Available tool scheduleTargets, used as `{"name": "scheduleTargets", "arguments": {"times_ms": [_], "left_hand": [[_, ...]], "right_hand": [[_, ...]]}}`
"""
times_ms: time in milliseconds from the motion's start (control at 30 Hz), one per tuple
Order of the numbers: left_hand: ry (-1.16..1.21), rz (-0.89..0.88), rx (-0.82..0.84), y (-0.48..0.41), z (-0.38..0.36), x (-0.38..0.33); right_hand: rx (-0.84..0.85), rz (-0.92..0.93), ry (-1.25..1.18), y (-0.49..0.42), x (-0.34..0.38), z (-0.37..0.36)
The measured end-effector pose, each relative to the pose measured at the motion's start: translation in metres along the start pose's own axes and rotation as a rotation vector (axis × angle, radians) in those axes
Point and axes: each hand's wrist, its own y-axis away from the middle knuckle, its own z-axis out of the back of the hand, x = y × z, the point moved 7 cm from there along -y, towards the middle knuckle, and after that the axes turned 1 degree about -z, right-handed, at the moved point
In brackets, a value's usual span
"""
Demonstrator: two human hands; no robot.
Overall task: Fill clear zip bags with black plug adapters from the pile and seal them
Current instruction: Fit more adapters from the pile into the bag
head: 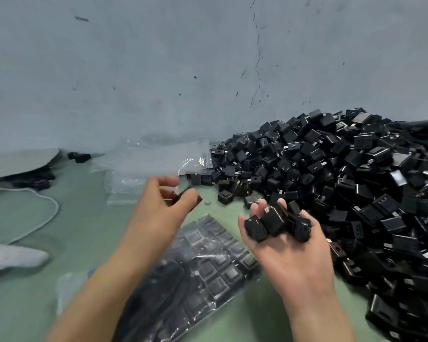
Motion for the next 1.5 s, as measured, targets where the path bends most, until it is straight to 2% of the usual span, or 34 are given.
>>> {"name": "scheduleTargets", "arguments": {"times_ms": [67,133,233,367,467,533,767,833,933,1067,1200,1233,1333,1367,1433,1500], "left_hand": [[0.002,0.002,-0.154,0.03,0.063,0.017],[0.038,0.077,-0.237,0.055,0.106,0.042],[0.105,0.271,-0.24,0.085,0.14,0.085],[0.115,0.404,-0.262,0.119,0.155,0.116],[-0.077,0.38,-0.226,0.13,0.167,0.125],[-0.086,0.373,-0.175,0.132,0.165,0.127],[0.277,0.462,0.185,0.138,0.108,0.126],[0.342,0.491,0.176,0.137,0.104,0.128],[0.443,0.547,0.051,0.134,0.111,0.127],[0.301,0.446,0.191,0.138,0.095,0.113],[0.3,0.453,0.239,0.14,0.092,0.107],[0.258,0.418,0.193,0.138,0.103,0.106],[-0.07,0.164,-0.185,0.134,0.16,0.09],[-0.102,0.089,-0.24,0.135,0.167,0.078],[-0.035,0.012,-0.152,0.134,0.152,0.058],[-0.072,-0.047,-0.043,0.133,0.124,0.049]], "right_hand": [[0.026,-0.087,0.032,0.009,-0.024,-0.005],[0.054,-0.152,0.057,0.018,-0.046,-0.008],[0.073,-0.211,0.082,0.031,-0.07,-0.012],[0.036,-0.179,0.103,0.034,-0.081,-0.011],[0.014,-0.161,0.117,0.031,-0.096,-0.011],[0.007,-0.172,0.14,0.03,-0.108,-0.012],[-0.002,-0.159,0.192,0.025,-0.125,-0.016],[-0.001,-0.16,0.2,0.025,-0.126,-0.015],[0.009,-0.172,0.216,0.026,-0.13,-0.016],[0.019,-0.201,0.232,0.029,-0.137,-0.02],[0.034,-0.229,0.273,0.035,-0.149,-0.024],[0.036,-0.238,0.274,0.037,-0.153,-0.025],[0.039,-0.267,0.254,0.045,-0.165,-0.032],[0.035,-0.276,0.247,0.048,-0.171,-0.033],[0.032,-0.308,0.239,0.056,-0.188,-0.037],[0.034,-0.361,0.232,0.065,-0.207,-0.037]]}}
